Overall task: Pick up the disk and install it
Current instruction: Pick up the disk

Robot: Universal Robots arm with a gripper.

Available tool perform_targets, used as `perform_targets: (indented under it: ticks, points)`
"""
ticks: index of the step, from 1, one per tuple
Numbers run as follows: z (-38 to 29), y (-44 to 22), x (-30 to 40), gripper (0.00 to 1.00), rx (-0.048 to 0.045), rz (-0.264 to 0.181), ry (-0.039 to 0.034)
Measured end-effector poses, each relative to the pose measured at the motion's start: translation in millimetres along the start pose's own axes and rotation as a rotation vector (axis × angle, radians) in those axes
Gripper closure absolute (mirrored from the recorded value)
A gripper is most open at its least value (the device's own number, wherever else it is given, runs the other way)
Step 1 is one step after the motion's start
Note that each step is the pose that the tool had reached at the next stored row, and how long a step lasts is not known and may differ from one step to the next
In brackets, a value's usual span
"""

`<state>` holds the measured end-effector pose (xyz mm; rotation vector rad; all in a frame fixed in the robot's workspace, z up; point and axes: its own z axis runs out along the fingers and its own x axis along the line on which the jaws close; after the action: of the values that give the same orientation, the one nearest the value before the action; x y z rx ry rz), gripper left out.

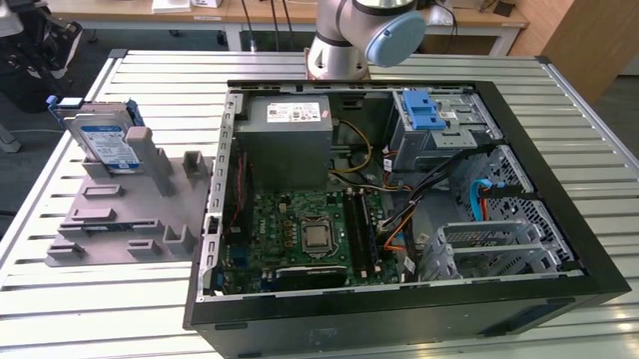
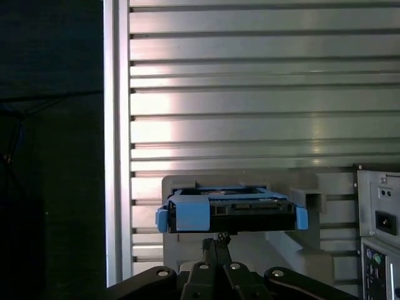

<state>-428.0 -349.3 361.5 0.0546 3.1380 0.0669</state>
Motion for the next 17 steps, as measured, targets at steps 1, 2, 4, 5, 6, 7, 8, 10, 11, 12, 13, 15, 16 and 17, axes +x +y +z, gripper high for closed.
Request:
perform_targets:
  ticks: [1, 2, 4, 5, 6, 7, 8, 10, 11, 12, 13, 15, 16, 17]
  points:
    - [0.0, 0.0, 0.0, 0.89, 0.0000, -0.006, 0.0003]
    - [0.0, 0.0, 0.0, 0.89, 0.0000, -0.012, 0.0005]
    - [0.0, 0.0, 0.0, 0.89, 0.0000, -0.025, 0.0011]
    - [0.0, 0.0, 0.0, 0.89, 0.0000, -0.031, 0.0013]
    - [0.0, 0.0, 0.0, 0.89, 0.0000, -0.036, 0.0015]
    - [0.0, 0.0, 0.0, 0.89, -0.0001, -0.040, 0.0017]
    - [0.0, 0.0, 0.0, 0.89, 0.0000, -0.042, 0.0019]
    - [0.0, 0.0, 0.0, 0.89, -0.0001, -0.042, 0.0018]
    - [0.0, 0.0, 0.0, 0.89, -0.0001, -0.042, 0.0018]
    - [0.0, 0.0, 0.0, 0.89, -0.0001, -0.042, 0.0018]
    - [0.0, 0.0, 0.0, 0.89, -0.0001, -0.042, 0.0018]
    - [0.0, 0.0, 0.0, 0.89, -0.0001, -0.042, 0.0018]
    - [0.0, 0.0, 0.0, 0.89, -0.0001, -0.043, 0.0018]
    - [0.0, 0.0, 0.0, 0.89, -0.0001, -0.044, 0.0018]
